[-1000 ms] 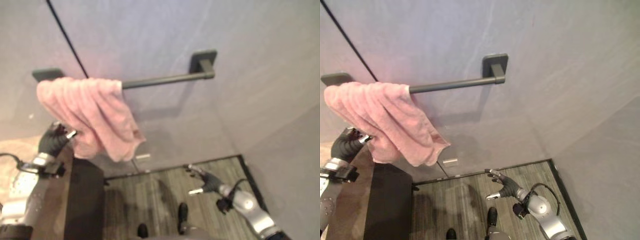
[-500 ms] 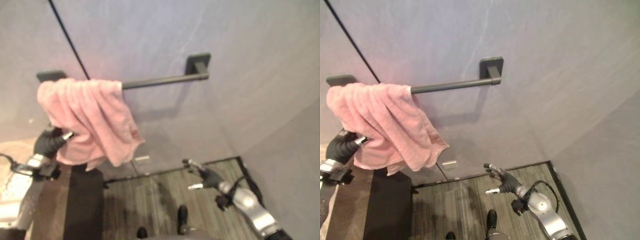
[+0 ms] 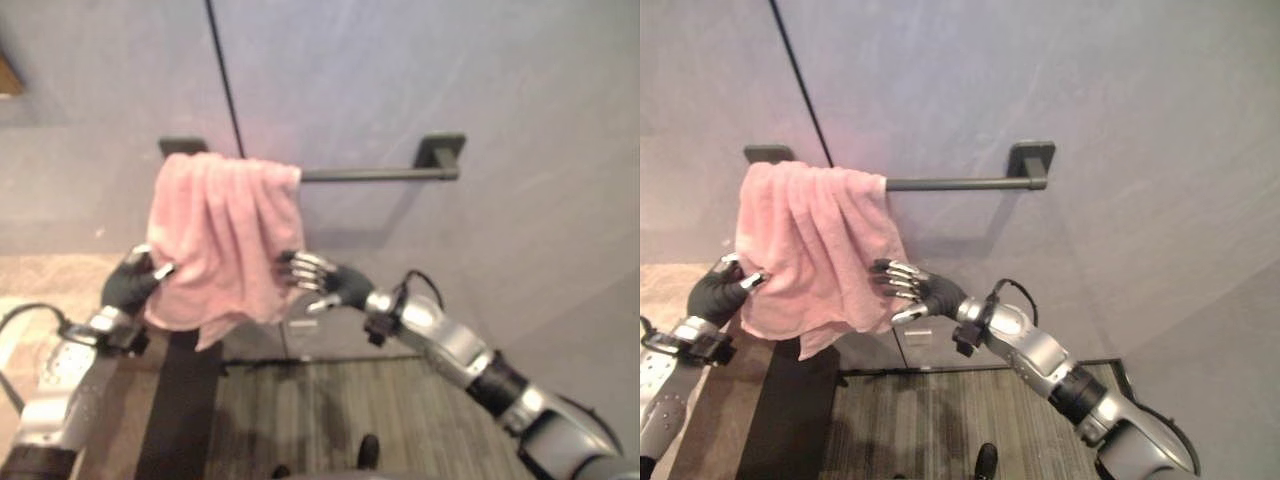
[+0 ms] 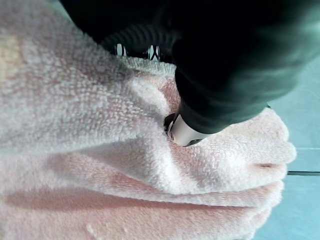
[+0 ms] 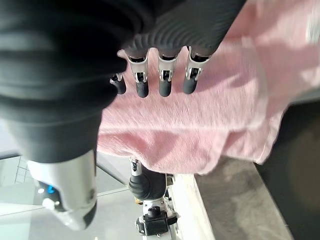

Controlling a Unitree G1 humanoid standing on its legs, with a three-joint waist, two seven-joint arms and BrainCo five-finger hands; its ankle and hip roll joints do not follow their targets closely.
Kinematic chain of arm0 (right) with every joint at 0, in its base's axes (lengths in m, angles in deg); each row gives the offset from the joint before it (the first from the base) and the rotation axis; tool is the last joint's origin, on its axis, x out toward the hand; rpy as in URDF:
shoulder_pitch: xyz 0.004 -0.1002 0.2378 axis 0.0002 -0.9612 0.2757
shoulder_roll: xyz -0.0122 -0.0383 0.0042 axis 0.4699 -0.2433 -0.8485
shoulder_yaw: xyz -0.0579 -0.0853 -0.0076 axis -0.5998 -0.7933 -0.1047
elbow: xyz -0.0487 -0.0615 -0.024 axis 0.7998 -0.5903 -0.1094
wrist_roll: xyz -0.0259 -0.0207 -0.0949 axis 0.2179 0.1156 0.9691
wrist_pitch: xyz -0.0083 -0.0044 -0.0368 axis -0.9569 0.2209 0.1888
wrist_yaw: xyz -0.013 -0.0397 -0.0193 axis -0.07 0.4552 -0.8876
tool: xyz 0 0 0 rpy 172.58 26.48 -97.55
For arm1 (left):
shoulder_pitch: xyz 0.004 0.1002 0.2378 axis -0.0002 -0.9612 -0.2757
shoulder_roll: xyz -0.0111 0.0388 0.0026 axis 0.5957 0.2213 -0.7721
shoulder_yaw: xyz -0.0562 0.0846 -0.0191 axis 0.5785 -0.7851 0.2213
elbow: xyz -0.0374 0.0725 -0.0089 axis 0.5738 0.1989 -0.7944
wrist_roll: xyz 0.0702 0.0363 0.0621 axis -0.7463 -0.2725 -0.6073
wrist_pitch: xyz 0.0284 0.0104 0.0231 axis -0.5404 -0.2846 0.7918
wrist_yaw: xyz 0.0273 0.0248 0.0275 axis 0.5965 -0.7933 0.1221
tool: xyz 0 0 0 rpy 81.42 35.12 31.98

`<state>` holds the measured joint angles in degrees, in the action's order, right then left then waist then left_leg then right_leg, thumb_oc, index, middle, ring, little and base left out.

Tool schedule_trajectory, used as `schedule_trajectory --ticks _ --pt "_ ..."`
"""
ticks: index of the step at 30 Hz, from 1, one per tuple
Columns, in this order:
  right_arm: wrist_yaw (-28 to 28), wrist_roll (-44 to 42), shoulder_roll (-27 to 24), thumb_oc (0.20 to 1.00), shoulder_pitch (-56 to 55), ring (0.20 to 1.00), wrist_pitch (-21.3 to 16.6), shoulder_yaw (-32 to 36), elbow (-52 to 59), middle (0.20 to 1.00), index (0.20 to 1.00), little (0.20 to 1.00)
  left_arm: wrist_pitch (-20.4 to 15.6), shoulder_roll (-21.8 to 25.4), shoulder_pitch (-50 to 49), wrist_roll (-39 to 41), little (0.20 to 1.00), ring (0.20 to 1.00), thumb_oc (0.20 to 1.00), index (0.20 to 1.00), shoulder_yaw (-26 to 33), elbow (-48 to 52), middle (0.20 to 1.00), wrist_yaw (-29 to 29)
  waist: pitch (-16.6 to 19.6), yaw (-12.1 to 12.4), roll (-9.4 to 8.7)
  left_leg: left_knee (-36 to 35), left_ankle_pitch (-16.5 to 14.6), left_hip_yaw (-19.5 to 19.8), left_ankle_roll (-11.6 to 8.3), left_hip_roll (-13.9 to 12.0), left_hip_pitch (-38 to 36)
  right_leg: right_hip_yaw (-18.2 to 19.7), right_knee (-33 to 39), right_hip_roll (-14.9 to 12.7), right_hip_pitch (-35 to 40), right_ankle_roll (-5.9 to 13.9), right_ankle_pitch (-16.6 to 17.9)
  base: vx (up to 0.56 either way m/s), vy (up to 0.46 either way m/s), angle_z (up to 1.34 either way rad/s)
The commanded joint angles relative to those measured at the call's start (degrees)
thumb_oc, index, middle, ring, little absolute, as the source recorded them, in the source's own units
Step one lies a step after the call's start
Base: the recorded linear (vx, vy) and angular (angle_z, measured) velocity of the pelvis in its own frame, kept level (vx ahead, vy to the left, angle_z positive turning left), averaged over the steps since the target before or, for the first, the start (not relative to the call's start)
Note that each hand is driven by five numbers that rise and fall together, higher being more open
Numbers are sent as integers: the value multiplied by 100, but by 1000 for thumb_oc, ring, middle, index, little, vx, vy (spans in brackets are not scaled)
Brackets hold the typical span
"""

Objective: Put brush and paste in cup on sink, flatten towel.

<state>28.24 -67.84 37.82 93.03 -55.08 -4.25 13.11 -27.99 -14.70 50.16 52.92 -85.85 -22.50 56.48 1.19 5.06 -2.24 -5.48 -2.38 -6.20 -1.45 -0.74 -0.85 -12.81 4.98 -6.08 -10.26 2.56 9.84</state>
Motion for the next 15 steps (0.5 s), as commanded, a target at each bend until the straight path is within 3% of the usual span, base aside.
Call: schedule_trajectory --ticks 1,10,15 --pt "-270 -560 236 1000 647 1000 -216 190 -133 1000 1000 1000 -242 467 876 340 200 200 200 200 -194 167 200 134 -264 56 -129 48 -67 454 159 105 397 -571 2 -563 745 617 -571 -115 40 42" --pt "-327 -444 492 1000 874 1000 -158 166 -398 1000 1000 1000 -199 216 899 270 200 200 200 200 -225 213 200 191 -246 77 -130 48 -58 557 183 143 447 -662 2 -613 765 612 -525 -15 12 15" --pt "-458 900 232 1000 1096 1000 -164 249 -324 1000 1000 1000 -160 259 603 155 200 200 200 200 123 388 200 211 -224 68 -100 48 -70 475 189 112 373 -580 2 -570 770 596 -537 7 4 -6"
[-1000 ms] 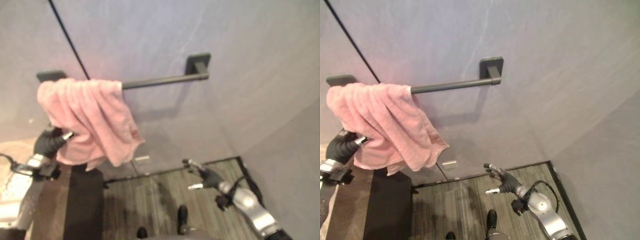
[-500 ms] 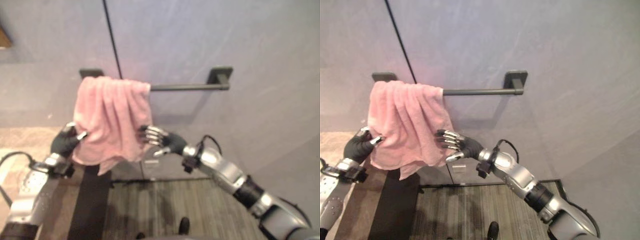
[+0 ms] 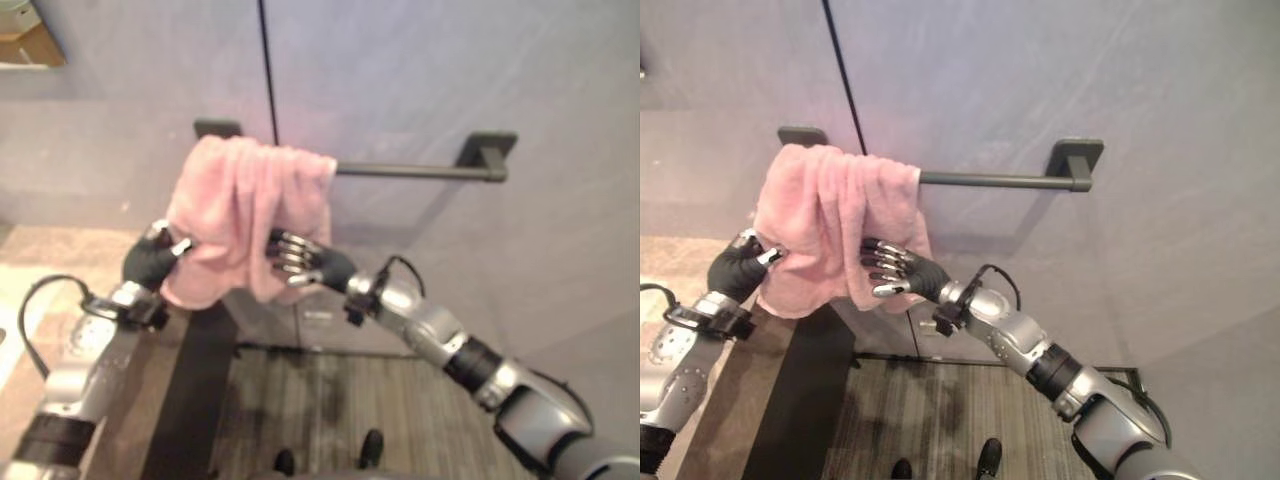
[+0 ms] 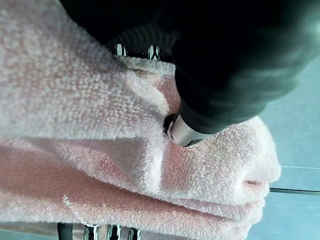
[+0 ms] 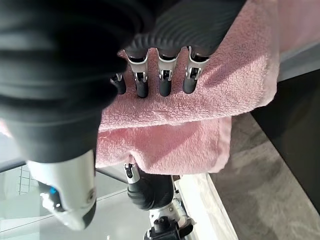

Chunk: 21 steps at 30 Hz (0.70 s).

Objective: Put brush and paste in cup on sink, flatten towel.

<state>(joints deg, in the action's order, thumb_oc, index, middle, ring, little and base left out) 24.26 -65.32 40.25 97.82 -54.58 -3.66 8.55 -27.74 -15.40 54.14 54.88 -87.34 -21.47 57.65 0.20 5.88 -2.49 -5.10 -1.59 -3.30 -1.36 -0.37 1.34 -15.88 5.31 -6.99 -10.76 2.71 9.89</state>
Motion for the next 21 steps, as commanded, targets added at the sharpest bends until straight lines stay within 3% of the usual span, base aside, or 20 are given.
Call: schedule_trajectory --ticks 1,7,10,21 --pt "60 837 -205 1000 542 1000 -192 251 348 1000 1000 1000 -158 308 118 -78 200 200 200 200 378 318 200 47 -113 -43 -68 10 -161 156 184 60 124 -239 -31 -461 818 573 -554 17 1 -12" --pt "399 924 -718 1000 -20 1000 -61 469 620 1000 1000 1000 -130 181 -30 -234 200 200 200 200 483 327 200 12 -99 -159 -55 10 -193 80 192 14 40 -152 -31 -420 831 571 -577 7 0 -5" --pt "456 978 -746 1000 -118 1000 -22 505 496 1000 1000 1000 -139 133 -82 -211 200 200 200 200 500 351 200 -38 -104 -191 -36 10 -213 17 191 4 -10 -83 -31 -401 831 571 -582 4 -13 -5" --pt "271 1230 -227 1000 327 1000 -13 390 -105 1000 1000 1000 -136 103 -88 -115 200 200 200 200 488 402 200 -3 -146 -169 62 10 -184 -54 170 -33 29 42 -31 -351 726 541 -577 1 -19 -6"
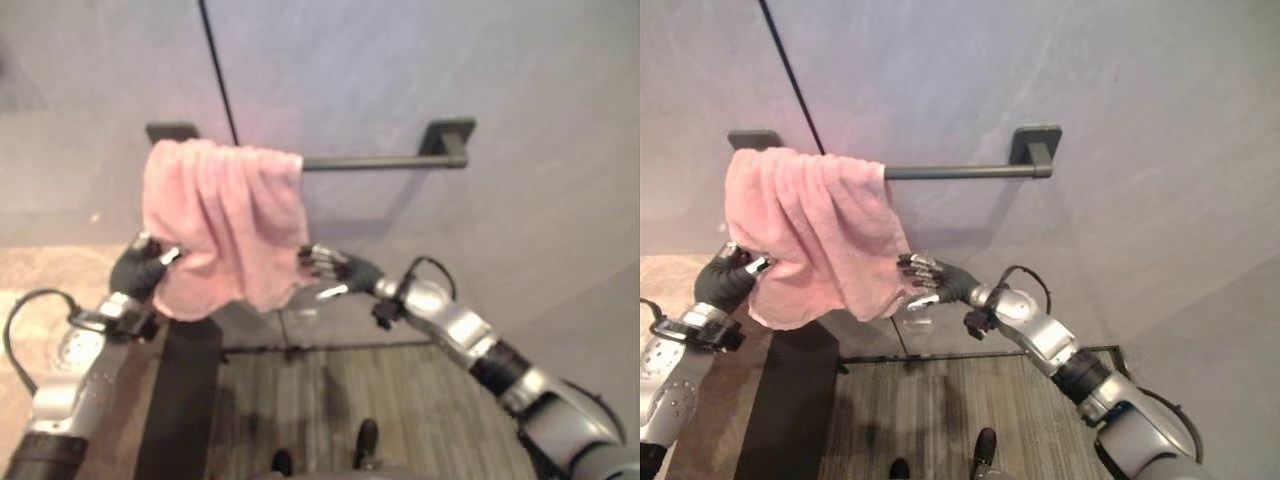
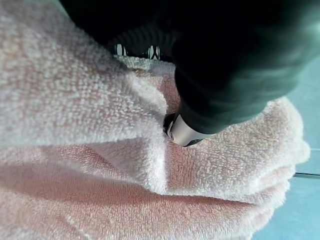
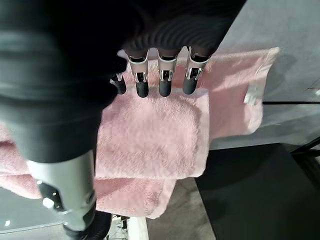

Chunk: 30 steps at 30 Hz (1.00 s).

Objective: Put brush and paste in cup on sink, flatten towel.

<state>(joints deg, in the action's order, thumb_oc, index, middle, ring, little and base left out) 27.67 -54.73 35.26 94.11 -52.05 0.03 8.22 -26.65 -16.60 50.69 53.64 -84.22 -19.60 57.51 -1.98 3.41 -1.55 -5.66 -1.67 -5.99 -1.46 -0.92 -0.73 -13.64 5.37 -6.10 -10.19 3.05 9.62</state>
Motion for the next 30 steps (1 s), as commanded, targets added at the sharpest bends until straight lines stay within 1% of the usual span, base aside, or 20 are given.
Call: schedule_trajectory --ticks 1,8,11,14,17,23,30 --pt "-103 193 312 1000 730 1000 -273 24 -132 1000 1000 1000 -243 210 254 8 200 200 200 200 172 213 200 17 74 79 -27 66 -172 210 178 19 246 -183 -37 -436 662 505 -552 -1 -26 -5" --pt "-184 526 591 1000 931 1000 -181 -68 -585 1000 1000 1000 -214 174 224 29 200 200 200 200 214 231 200 76 77 91 26 66 -136 198 159 -3 317 -179 -37 -415 595 483 -564 1 -7 -1" --pt "-85 843 640 1000 887 1000 -103 -192 -844 1000 1000 1000 -161 201 201 21 200 200 200 200 239 234 200 47 80 88 40 66 -136 199 151 -8 318 -172 -37 -402 600 473 -582 0 0 0" --pt "-42 876 691 1000 823 1000 -88 -220 -955 1000 1000 1000 -153 192 180 34 200 200 200 200 271 252 200 35 80 86 49 66 -142 202 152 -9 310 -170 -37 -397 611 469 -588 0 0 0" --pt "93 1137 949 1000 684 1000 -50 -313 -1317 1000 1000 1000 -164 100 223 14 200 200 200 200 276 223 200 15 85 91 79 66 -155 181 155 -12 298 -139 -37 -394 604 468 -595 13 -5 -3" --pt "60 1189 1163 1000 641 1000 -27 -290 -1514 1000 1000 1000 -177 -9 243 -18 200 200 200 200 208 231 200 51 90 102 81 66 -163 170 163 -12 302 -110 -37 -384 595 465 -600 8 -3 -6" --pt "172 1406 1288 1000 569 1000 40 -460 -1678 1000 1000 1000 -156 -99 231 -94 200 200 200 200 247 237 200 82 88 97 68 66 -182 144 162 -21 279 -80 -37 -367 602 453 -616 2 1 -1"
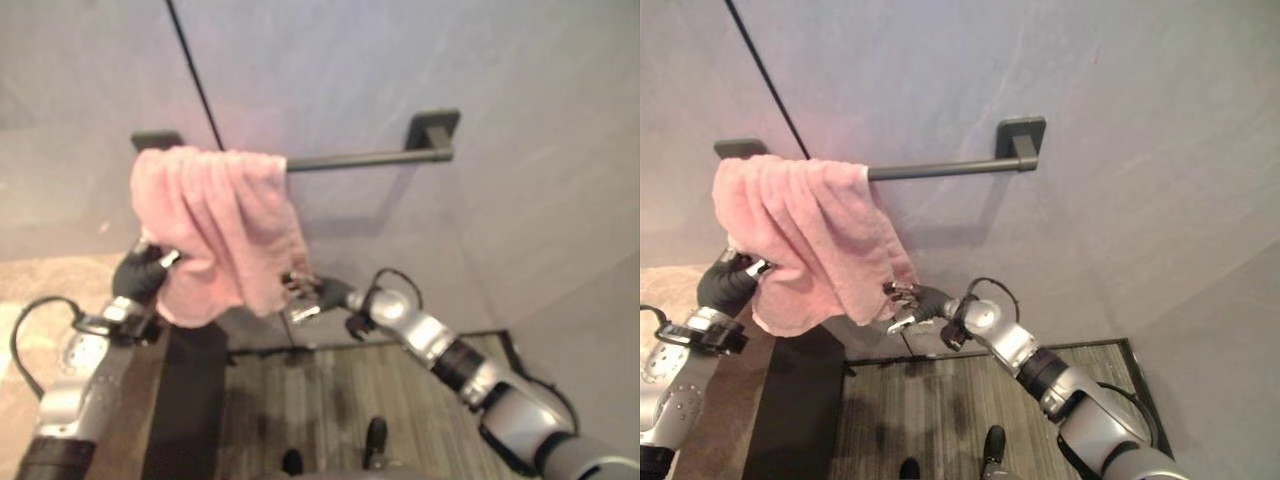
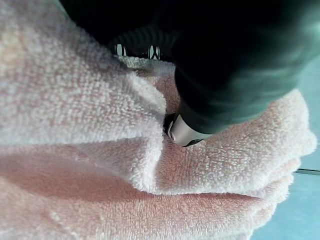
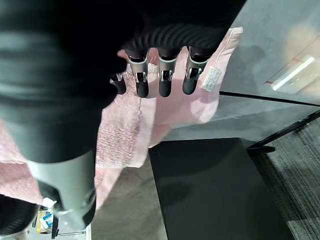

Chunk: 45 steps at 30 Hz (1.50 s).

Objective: Put brush and paste in cup on sink, flatten towel.

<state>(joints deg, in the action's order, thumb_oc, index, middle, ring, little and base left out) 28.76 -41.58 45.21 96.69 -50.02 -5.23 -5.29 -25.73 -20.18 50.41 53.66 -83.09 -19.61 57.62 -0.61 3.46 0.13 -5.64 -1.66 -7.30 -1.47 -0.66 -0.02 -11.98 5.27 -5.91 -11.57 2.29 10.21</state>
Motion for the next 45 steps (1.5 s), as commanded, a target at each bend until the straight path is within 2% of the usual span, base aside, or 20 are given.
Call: schedule_trajectory --ticks 1,14,17,18,19,25,33,40,45 --pt "95 126 317 1000 284 1000 -155 39 -363 1000 1000 1000 -249 250 260 -109 200 200 200 200 134 234 200 71 -47 94 -101 64 -187 271 164 -47 203 -243 -27 -385 743 529 -678 14 4 -5" --pt "372 118 898 1000 -473 1000 -61 -245 -758 1000 1000 1000 -296 9 307 -182 200 200 200 200 146 232 200 144 -72 96 -78 64 -210 258 170 -54 183 -218 -27 -378 746 529 -700 1 0 0" --pt "355 -105 1014 1000 -526 1000 -60 -276 -823 1000 1000 1000 -313 -20 352 -168 200 200 200 200 102 237 200 170 -75 114 -73 64 -209 259 170 -50 186 -220 -27 -379 748 531 -698 0 0 0" --pt "341 -552 1169 1000 -582 1000 -20 -278 -1009 1000 1000 1000 -338 -50 409 -126 200 200 200 200 10 245 200 168 -76 137 -64 64 -208 269 174 -43 192 -235 -27 -384 749 533 -696 0 0 0" --pt "341 -554 1171 1000 -580 1000 -24 -277 -1014 1000 1000 1000 -339 -48 411 -126 200 200 200 200 9 244 200 167 -76 137 -66 64 -208 270 174 -43 193 -235 -27 -384 748 533 -696 0 0 0" --pt "-80 -1490 1821 1000 -88 1000 -90 128 -2273 1000 1000 1000 -407 -163 611 163 200 200 200 200 -333 270 200 172 -54 331 -38 64 -189 320 177 -16 224 -272 -27 -403 743 537 -683 0 0 0" --pt "-304 -2249 1790 1000 493 1000 -153 521 -2226 1000 1000 1000 -461 -184 658 314 200 200 200 200 -473 203 200 146 -34 435 -57 64 -177 352 190 10 268 -300 -27 -410 720 538 -688 12 1 4" --pt "-440 -2452 1746 1000 915 1000 -238 767 -2278 1000 1000 1000 -463 -122 610 380 200 200 200 200 -437 167 200 155 -11 499 -77 64 -196 346 193 11 236 -300 -27 -403 749 536 -703 0 0 0" --pt "-458 -2699 1681 1000 978 1000 -311 804 -1913 1000 1000 1000 -469 -154 604 367 200 200 200 200 -467 96 200 174 -21 479 -90 64 -203 328 194 2 216 -258 -27 -385 744 533 -709 11 -2 -2"
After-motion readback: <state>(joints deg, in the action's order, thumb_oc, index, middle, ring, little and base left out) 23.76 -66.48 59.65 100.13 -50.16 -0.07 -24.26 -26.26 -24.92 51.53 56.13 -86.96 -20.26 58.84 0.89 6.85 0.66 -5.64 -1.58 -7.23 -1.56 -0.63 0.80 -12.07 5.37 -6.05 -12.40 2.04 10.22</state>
